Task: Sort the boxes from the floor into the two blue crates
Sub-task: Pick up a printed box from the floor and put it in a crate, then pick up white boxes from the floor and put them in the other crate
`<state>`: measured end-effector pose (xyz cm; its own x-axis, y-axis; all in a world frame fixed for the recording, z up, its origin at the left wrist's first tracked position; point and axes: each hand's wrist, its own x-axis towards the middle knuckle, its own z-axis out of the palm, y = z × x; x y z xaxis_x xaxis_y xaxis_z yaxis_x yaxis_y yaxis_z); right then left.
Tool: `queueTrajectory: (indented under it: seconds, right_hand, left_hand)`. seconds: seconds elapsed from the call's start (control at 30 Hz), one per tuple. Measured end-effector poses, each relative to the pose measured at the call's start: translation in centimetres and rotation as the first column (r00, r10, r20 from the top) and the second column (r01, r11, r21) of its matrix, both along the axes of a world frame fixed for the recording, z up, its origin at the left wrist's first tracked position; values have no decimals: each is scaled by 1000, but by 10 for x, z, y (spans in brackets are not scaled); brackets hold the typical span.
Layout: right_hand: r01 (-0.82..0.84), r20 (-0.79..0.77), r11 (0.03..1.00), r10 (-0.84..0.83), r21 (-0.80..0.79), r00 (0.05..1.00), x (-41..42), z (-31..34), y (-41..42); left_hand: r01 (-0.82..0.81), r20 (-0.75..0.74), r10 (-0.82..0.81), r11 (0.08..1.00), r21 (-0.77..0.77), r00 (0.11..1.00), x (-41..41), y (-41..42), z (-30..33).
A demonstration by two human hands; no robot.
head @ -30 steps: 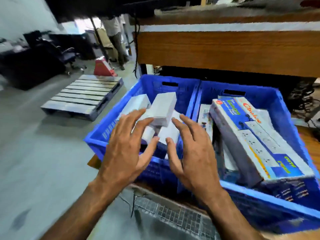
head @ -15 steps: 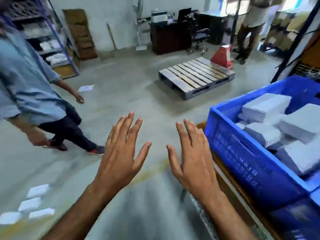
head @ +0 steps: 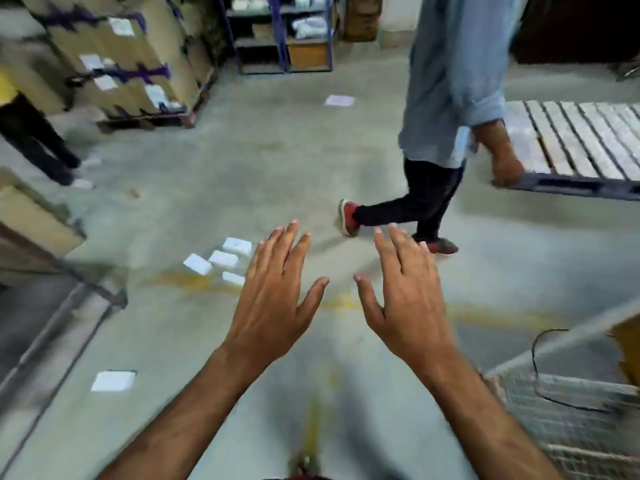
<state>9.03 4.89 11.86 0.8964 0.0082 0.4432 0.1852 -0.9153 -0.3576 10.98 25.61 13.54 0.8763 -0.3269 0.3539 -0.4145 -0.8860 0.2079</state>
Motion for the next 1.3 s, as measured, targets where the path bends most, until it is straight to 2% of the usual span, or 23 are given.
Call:
queueTrajectory:
  seconds: [0.13,0.3,0.53,0.7,0.87,1.03,1.17,1.3]
  right_hand:
    - [-143,-92,989,139,-33,986,28,-16,87]
    - [-343,-191,936,324,-78,927,56,-41,177]
    - [-541,-271,838,506,-70,819,122,-81,271]
    - [-675,-286,737,637,-46,715,180,-94,342]
    - [-789,-333,611,733,-60,593,223,-103,413]
    - [-836,-387,542,756,-83,528,246,-117,457]
    - [-854,-429,512,752,-98,500,264,-138,499]
    - [-822,-518,555,669,-130,533,286,-156,539]
  left_hand:
    - [-133,-59,132,991,-11,990,-9,91,-25]
    - [-337,-155,338,941,32,928,-22,182,-58]
    - [-557,-249,551,829,49,797,-15,260,-90]
    - [-687,-299,694,712,146,655,11,304,-88]
    - [-754,-304,765,631,182,567,39,346,-88]
    - [-806,-338,797,571,154,500,60,375,-98]
    - [-804,-383,783,576,148,491,84,409,-117]
    - [-764,-461,726,629,145,510,121,451,-144]
